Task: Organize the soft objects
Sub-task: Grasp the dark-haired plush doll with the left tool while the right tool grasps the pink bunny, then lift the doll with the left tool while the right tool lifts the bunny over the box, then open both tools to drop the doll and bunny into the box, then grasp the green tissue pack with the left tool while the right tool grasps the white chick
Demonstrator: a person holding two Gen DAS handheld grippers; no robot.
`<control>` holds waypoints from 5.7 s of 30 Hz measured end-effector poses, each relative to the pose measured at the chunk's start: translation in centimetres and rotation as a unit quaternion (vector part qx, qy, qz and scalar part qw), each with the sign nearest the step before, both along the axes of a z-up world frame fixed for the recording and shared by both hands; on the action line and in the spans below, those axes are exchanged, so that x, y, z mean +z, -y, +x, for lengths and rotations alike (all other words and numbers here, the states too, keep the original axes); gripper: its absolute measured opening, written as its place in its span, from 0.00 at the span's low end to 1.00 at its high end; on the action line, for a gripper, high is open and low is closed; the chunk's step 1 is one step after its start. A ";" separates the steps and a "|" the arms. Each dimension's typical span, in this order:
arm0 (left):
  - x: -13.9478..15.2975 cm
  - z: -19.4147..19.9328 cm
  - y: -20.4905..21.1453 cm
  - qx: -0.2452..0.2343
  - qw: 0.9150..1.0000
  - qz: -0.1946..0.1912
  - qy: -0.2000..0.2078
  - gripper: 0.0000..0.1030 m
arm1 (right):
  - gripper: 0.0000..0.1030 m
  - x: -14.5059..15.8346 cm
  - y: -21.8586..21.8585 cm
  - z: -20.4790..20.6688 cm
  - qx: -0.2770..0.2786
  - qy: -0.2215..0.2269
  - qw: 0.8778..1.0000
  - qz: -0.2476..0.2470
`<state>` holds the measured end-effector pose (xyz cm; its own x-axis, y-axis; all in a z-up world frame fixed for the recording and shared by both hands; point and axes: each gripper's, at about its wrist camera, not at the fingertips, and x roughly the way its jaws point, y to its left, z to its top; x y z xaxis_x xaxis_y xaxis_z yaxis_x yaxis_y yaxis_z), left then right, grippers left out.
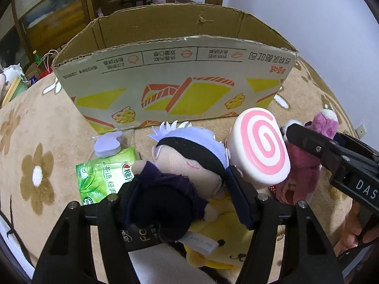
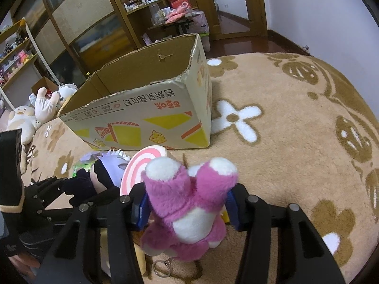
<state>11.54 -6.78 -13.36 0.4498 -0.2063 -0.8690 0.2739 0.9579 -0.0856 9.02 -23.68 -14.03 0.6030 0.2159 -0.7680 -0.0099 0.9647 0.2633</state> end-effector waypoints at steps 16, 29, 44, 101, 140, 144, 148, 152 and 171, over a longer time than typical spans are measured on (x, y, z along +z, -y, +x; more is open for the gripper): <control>3.7 -2.7 -1.6 0.022 0.998 0.004 0.050 0.61 | 0.53 2.9 0.5 -2.5 -0.021 0.071 0.997 -0.019; 11.0 -6.4 -1.4 0.038 0.980 0.016 0.193 0.61 | 0.53 6.9 -0.1 -4.8 -0.008 0.166 0.986 -0.031; 16.7 -5.5 -1.5 0.033 0.952 0.001 0.304 0.62 | 0.53 11.1 -2.3 -4.1 0.042 0.235 0.971 -0.031; 9.7 6.2 -3.3 0.069 0.980 0.014 0.184 0.96 | 0.97 8.3 -0.5 5.8 0.041 0.229 0.972 -0.021; 10.3 -2.7 -5.7 0.087 0.992 0.027 0.088 0.96 | 1.00 9.1 -0.5 -4.8 0.041 0.183 0.980 -0.060; 9.0 -1.7 -6.1 0.095 0.993 0.026 0.069 0.96 | 1.00 8.3 -0.2 -4.2 0.033 0.169 0.983 -0.060; 7.7 -0.8 -6.4 0.102 0.993 0.027 0.054 0.96 | 1.00 7.1 0.4 -3.4 0.019 0.149 0.987 -0.059; 6.6 0.1 -6.5 0.103 0.994 0.026 0.040 0.96 | 1.00 5.9 1.0 -2.4 0.005 0.123 0.991 -0.055; 2.0 2.1 -5.5 0.097 0.994 0.043 -0.020 0.96 | 0.98 0.4 2.0 0.7 -0.015 -0.004 0.998 -0.056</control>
<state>13.62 -1.27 -11.41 0.4387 -0.0440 -0.8976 0.0815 0.9966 -0.0090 9.75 -25.68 -13.64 0.6015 0.1104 -0.7912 0.0206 0.9879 0.1535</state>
